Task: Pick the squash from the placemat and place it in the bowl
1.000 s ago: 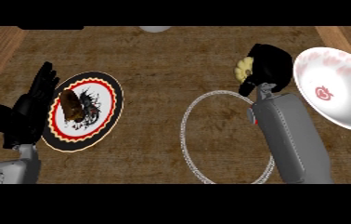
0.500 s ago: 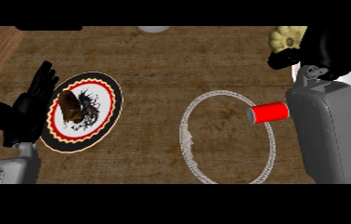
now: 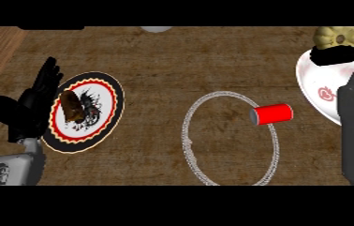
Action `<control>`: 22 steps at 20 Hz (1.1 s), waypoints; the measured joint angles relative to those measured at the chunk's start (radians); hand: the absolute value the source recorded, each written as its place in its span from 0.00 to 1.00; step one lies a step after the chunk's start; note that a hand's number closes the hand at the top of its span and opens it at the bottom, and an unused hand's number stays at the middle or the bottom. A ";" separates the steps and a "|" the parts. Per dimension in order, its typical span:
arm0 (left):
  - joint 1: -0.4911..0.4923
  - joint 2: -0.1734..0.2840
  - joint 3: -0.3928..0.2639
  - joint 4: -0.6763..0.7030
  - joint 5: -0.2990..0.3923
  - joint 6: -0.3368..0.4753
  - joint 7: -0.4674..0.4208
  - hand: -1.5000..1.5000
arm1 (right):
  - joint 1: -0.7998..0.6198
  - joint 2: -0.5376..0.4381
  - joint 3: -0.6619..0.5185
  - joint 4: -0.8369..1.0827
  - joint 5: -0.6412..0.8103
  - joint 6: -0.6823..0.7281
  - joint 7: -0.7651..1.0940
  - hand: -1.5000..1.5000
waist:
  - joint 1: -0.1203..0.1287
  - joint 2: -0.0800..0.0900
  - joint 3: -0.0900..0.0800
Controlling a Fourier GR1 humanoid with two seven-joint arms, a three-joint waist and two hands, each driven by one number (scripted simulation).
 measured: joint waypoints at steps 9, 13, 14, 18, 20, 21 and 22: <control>0.006 -0.007 0.004 0.002 -0.006 -0.015 -0.013 0.50 | -0.005 -0.140 -0.164 0.378 -0.137 -0.205 -0.306 1.00 | 0.011 0.004 0.001; 0.002 -0.015 0.002 -0.014 -0.007 -0.017 0.007 0.50 | -0.058 -0.184 -0.198 0.587 -0.160 -0.309 -0.417 1.00 | 0.016 0.005 0.001; 0.002 -0.014 0.005 -0.010 -0.006 -0.022 0.002 0.50 | -0.064 -0.206 -0.211 0.625 -0.175 -0.315 -0.449 1.00 | 0.016 0.005 0.001; -0.010 -0.008 0.008 -0.010 -0.009 -0.022 0.004 0.50 | -0.056 -0.255 -0.220 0.767 -0.151 -0.235 -0.393 0.00 | 0.020 0.008 0.001; -0.004 -0.011 0.002 -0.027 -0.010 -0.024 0.012 0.50 | -0.066 -0.285 -0.253 0.853 -0.176 -0.227 -0.418 0.00 | 0.026 0.010 0.002; -0.004 -0.015 0.002 -0.020 -0.012 -0.022 0.006 0.50 | -0.070 -0.300 -0.263 0.889 -0.189 -0.213 -0.440 0.00 | 0.025 0.010 0.002; 0.002 -0.018 0.000 -0.020 -0.016 -0.021 0.002 0.50 | -0.073 -0.313 -0.268 0.924 -0.197 -0.200 -0.465 0.00 | 0.025 0.010 0.002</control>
